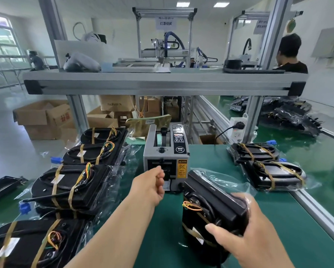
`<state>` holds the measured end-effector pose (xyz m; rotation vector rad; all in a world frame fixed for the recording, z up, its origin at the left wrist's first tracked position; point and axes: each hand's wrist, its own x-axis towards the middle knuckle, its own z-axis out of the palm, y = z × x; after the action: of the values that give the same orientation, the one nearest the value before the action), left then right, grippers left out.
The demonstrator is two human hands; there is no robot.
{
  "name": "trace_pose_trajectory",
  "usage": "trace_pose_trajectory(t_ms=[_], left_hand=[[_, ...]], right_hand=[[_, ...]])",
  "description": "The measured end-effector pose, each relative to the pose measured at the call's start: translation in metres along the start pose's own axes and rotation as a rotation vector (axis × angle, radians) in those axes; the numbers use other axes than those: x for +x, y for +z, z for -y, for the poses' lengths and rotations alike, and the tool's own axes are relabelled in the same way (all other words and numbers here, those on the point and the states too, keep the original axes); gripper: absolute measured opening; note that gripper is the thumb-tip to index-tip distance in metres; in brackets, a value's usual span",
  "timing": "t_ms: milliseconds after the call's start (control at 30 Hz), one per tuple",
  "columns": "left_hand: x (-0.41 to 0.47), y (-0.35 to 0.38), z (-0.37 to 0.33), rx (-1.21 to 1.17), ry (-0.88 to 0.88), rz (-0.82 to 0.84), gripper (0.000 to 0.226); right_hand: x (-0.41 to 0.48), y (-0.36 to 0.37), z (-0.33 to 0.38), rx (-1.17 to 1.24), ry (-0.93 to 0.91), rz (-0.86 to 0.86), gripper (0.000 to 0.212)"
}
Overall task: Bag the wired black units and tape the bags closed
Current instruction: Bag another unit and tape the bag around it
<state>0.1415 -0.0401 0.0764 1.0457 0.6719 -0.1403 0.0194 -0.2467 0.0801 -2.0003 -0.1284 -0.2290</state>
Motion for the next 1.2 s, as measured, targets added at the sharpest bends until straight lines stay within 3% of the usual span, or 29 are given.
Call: trace_pose_trajectory(t_ms=[233,367,600,800,1033,1200], left_hand=[[0.011,0.009,-0.004,-0.039,-0.116,-0.044,0.024],[0.018,0.013,-0.003,-0.096,-0.085,-0.117,0.018],[0.022,0.02,0.004,-0.2,0.01,-0.171,0.016],[-0.011,0.004,0.007,-0.123,0.16,0.005,0.022],[-0.109,-0.027,0.01,0.162,0.479,0.371,0.024],[-0.142,-0.027,0.018,0.347,0.57,0.406,0.032]], right_hand=[[-0.005,0.0,0.003,0.016,-0.061,0.046,0.065],[-0.005,0.001,0.007,0.02,-0.107,0.052,0.072],[-0.006,0.002,0.008,0.022,-0.118,0.047,0.066],[-0.006,0.001,0.007,0.02,-0.129,0.053,0.062],[-0.006,0.006,0.002,-0.051,-0.138,0.076,0.068],[-0.009,0.009,0.001,-0.051,-0.132,0.084,0.063]])
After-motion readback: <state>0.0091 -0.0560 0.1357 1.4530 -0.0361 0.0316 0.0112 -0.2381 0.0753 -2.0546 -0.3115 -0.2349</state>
